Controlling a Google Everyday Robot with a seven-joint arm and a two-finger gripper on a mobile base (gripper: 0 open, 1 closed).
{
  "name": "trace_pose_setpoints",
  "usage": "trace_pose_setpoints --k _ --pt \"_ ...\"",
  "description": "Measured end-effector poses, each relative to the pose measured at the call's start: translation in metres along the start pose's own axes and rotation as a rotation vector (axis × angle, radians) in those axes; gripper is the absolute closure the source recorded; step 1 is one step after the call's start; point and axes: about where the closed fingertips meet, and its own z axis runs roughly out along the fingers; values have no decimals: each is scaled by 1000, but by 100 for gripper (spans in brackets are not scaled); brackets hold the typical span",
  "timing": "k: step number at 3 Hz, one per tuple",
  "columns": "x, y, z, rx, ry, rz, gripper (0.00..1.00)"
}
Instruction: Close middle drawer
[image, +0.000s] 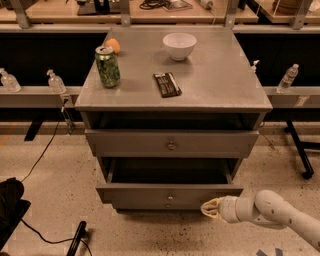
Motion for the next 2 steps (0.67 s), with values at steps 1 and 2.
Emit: trace_pose_setpoints --k 1,2 --pt "0 0 0 0 0 -1 100" --pt "-2 -11 3 5 1 -30 100"
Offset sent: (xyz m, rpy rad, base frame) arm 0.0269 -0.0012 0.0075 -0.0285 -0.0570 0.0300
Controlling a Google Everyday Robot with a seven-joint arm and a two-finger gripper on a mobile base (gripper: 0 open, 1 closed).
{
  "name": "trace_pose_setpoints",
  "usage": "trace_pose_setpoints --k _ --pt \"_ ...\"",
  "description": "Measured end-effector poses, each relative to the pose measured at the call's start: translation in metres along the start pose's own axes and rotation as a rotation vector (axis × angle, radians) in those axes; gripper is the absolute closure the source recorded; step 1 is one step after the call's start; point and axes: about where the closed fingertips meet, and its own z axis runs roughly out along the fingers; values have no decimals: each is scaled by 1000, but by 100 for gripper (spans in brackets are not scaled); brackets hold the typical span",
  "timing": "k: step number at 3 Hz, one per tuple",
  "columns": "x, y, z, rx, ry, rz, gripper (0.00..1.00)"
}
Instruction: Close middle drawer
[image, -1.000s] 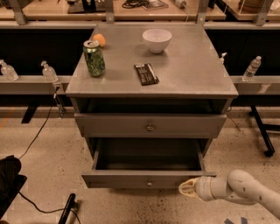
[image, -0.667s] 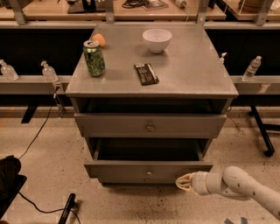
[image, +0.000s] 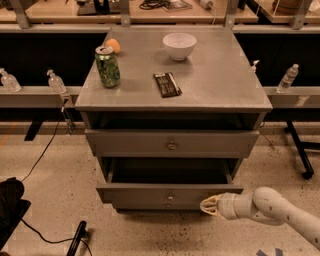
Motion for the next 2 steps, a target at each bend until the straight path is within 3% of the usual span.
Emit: trace_pose_setpoints --k 1,2 --pt "-6 -36 14 34 -7 -41 100" --pt "-6 -35 14 35 -7 -41 100"
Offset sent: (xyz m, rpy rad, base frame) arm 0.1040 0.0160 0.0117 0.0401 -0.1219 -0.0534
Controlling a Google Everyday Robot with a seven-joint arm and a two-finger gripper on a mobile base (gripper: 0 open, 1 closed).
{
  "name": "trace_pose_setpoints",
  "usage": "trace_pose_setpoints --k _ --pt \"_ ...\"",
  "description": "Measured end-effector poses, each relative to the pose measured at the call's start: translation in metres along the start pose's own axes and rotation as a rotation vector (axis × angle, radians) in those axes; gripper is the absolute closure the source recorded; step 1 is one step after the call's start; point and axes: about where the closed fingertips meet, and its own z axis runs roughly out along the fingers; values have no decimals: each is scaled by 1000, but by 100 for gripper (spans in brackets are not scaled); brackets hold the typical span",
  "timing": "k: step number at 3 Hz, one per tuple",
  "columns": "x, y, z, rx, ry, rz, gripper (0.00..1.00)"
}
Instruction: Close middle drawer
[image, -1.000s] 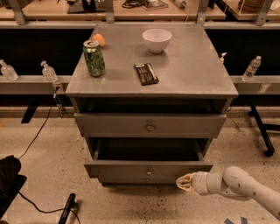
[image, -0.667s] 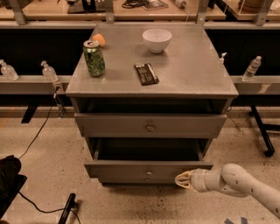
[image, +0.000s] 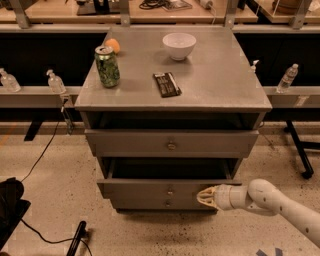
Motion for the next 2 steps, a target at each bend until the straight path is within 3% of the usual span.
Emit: trace_pose_setpoints --k 1,2 --pt "0 -23 8 49 -19 13 100" --pt "-1 -22 8 49 -19 13 100"
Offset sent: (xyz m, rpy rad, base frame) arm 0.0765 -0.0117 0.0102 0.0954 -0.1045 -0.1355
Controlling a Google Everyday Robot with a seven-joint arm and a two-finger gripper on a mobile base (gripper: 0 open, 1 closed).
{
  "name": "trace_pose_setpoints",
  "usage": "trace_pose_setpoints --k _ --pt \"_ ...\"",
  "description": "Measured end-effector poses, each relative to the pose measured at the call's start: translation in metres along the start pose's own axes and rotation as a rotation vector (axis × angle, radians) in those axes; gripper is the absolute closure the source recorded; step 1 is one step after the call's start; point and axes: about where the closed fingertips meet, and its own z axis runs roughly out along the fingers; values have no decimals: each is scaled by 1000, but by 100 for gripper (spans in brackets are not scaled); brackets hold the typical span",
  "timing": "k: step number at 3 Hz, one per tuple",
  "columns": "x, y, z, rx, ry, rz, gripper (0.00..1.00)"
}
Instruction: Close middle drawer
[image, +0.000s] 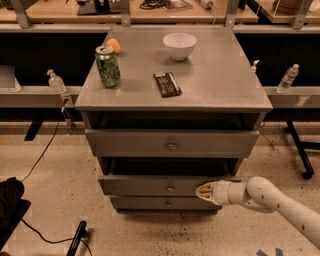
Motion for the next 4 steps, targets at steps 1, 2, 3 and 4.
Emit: trace_pose_setpoints --k 1,2,3,4 --pt "4 -18 4 45 -15 10 100" --pt "4 -18 4 47 -16 10 100" --pt "9 -29 7 78 -21 18 100" --pt "14 -39 9 105 -31 22 100"
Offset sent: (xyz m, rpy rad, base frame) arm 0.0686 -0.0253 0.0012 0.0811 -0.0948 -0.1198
